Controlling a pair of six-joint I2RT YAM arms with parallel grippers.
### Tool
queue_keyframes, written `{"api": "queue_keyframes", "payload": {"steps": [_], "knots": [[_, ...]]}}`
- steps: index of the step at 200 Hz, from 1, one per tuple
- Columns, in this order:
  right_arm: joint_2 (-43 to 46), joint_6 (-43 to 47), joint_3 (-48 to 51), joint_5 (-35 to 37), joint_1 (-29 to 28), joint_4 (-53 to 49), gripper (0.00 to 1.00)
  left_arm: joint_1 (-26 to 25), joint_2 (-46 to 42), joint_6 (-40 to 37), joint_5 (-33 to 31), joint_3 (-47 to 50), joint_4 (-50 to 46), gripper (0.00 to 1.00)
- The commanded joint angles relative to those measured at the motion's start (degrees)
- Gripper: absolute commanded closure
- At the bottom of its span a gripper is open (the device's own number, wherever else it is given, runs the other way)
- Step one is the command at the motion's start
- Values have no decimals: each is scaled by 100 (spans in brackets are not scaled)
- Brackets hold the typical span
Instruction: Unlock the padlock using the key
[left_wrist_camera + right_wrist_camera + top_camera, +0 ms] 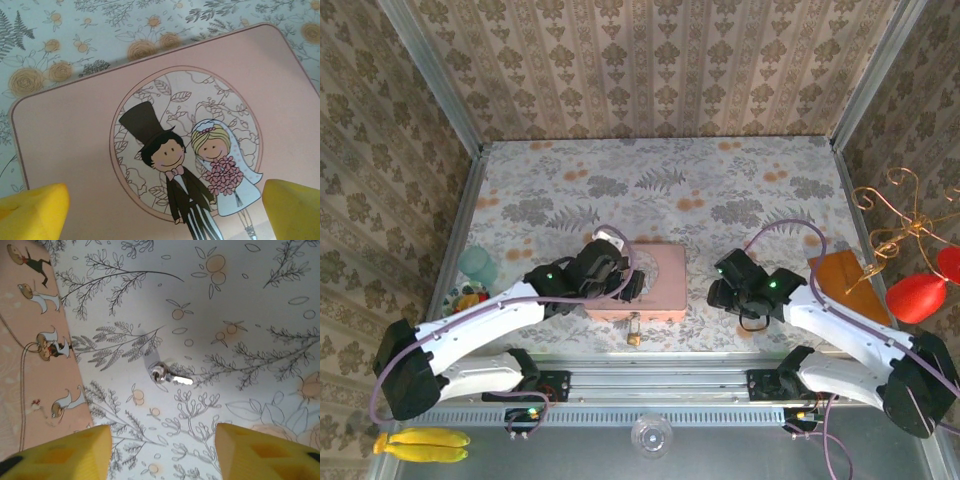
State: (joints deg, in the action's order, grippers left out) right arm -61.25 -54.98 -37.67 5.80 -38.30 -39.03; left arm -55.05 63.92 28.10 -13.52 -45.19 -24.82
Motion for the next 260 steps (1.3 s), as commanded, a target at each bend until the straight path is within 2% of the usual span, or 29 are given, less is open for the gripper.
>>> {"api": "queue_keyframes", "payload": {"steps": [1, 47, 83, 260], "knots": [[-236, -227, 128, 79, -45, 372, 50, 40, -291, 197, -260, 177, 270, 0], [-971, -205, -3, 91, -54, 634, 66, 305, -776, 229, -227, 522, 427, 0], [-1382, -168, -92, 140, -51, 762, 72, 454, -1042, 292, -185, 716, 457, 0], [-2063, -37, -237, 201, -51, 1047, 77, 556, -1074, 345, -68, 775, 520, 0]]}}
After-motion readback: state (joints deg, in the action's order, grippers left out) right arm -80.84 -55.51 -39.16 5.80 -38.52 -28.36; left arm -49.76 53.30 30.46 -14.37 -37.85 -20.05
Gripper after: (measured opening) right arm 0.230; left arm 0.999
